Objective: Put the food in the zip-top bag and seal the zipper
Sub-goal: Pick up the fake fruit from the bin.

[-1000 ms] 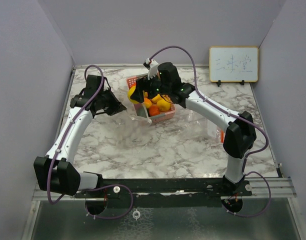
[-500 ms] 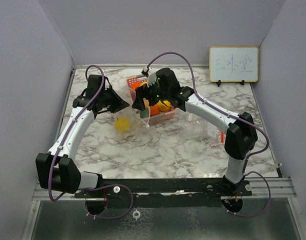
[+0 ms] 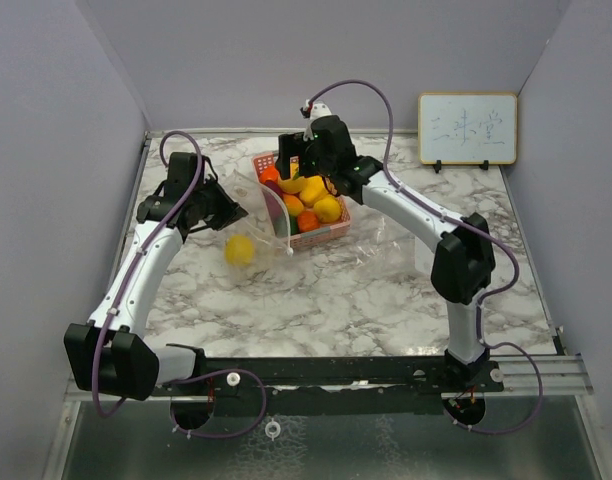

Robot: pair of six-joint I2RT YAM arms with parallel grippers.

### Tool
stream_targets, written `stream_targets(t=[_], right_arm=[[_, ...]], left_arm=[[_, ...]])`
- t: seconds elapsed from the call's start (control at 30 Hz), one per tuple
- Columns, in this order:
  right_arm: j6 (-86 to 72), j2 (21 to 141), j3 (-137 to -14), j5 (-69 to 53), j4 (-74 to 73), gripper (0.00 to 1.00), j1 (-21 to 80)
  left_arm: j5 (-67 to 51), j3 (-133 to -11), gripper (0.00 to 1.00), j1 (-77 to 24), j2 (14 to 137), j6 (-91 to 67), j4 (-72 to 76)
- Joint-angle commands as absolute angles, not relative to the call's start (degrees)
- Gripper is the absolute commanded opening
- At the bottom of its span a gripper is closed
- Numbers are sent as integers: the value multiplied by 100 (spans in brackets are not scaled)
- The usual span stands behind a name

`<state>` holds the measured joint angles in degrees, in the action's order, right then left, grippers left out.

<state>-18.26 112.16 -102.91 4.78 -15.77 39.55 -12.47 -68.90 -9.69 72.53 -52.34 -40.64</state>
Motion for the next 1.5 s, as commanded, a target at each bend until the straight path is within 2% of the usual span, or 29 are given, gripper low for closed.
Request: stream_targets(t=[0.0,0.3,0.43,0.57,0.73,0.77,0.83,0.97,1.23,1.33,1.47], right_arm=[[-1741,12145,-10667,871,-1363,98,3934],[-1742,13031,-10949,957,-781,97,3822],[-1784,13320,-11116,911,-809,93,3823],[-1743,13373,-11018,801,-635,79,3817],[-1658,13172,-10869,419,-615,43,3766],[-1654,13043,-10786,392,-622,37,3760],[-1604,12658,-10493,339,-501,32,3762],[-1449,11575,-9941,-37,-383,30,3762],[-1671,9655,-8648,-2044,-391,28,3766],[-1825,9267,-8304,-3011,-288,28,3817],[-1783,9160,-8135,-3367,-333,29,4076]], left_arm=[[-1171,-6779,0,-949,7033,-5180,-3897],[-1015,-6516,0,-945,6819,-5044,-4000],[-1084,-6328,0,-927,6760,-5043,-3970],[-1073,-6284,0,-891,6750,-4978,-3993],[-1059,-6291,0,-862,6797,-4955,-3990],[-1040,-6309,0,-861,6813,-4949,-4016],[-974,-6362,0,-853,6851,-4944,-4081],[-968,-6415,0,-853,6928,-4935,-4090],[-999,-6479,0,-853,7040,-4922,-4052],[-1048,-6548,0,-852,7127,-4930,-4012],[-1173,-6671,0,-851,7229,-4991,-3946]])
